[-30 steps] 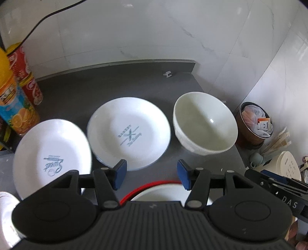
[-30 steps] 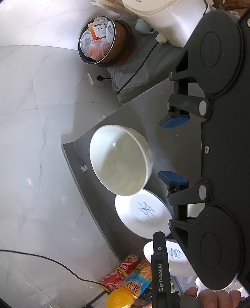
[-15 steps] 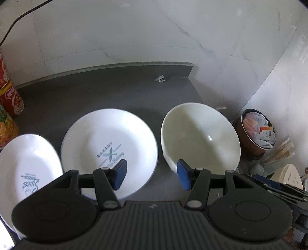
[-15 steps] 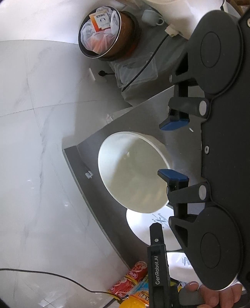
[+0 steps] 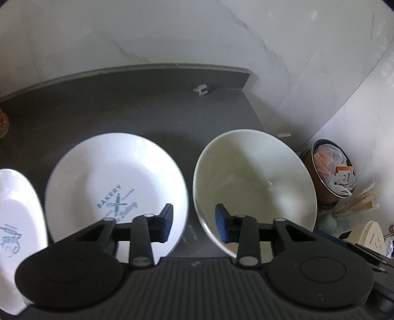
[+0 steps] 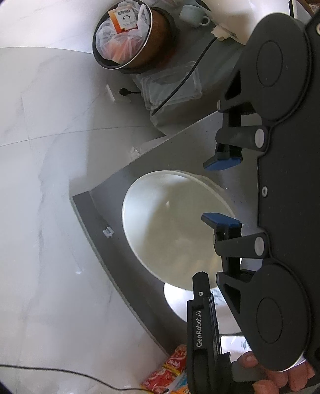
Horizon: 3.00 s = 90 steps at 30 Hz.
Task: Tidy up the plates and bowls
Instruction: 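Grip the smaller cream bowl rim with both grippers, then lift the smaller cream bowl with both grippers and lower it onto the stacked bowls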
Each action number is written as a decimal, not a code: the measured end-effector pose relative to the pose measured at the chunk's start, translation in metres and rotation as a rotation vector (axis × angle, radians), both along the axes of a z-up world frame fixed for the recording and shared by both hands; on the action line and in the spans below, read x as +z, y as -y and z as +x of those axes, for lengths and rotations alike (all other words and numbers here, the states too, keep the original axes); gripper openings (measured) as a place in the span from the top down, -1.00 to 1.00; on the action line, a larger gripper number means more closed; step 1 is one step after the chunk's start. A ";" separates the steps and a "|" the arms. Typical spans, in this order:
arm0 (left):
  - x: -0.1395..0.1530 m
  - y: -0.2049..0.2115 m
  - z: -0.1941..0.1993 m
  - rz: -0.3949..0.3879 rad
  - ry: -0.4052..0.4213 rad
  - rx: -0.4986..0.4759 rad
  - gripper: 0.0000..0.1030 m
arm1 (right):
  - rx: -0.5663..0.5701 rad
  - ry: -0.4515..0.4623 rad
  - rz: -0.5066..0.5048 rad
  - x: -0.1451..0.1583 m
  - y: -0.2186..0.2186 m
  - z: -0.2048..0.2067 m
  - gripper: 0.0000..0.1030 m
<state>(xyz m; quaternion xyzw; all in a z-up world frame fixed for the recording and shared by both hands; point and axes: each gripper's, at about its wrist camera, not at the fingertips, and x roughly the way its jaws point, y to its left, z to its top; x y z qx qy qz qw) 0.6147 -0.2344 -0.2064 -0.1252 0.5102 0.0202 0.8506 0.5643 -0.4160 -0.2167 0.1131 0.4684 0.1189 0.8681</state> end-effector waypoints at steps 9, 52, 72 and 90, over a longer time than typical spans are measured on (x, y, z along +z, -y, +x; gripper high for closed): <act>-0.009 0.003 0.010 -0.021 -0.059 -0.005 0.78 | 0.000 -0.018 -0.008 -0.004 -0.007 0.003 0.56; 0.088 -0.058 -0.127 -0.084 0.075 -0.123 0.76 | -0.034 0.157 -0.007 0.097 -0.045 -0.152 0.56; 0.059 -0.075 -0.179 -0.080 -0.017 -0.146 0.76 | -0.027 0.077 -0.059 0.076 -0.072 -0.199 0.56; 0.036 -0.071 -0.190 -0.064 -0.079 -0.106 0.76 | 0.023 0.011 -0.093 0.058 -0.075 -0.201 0.56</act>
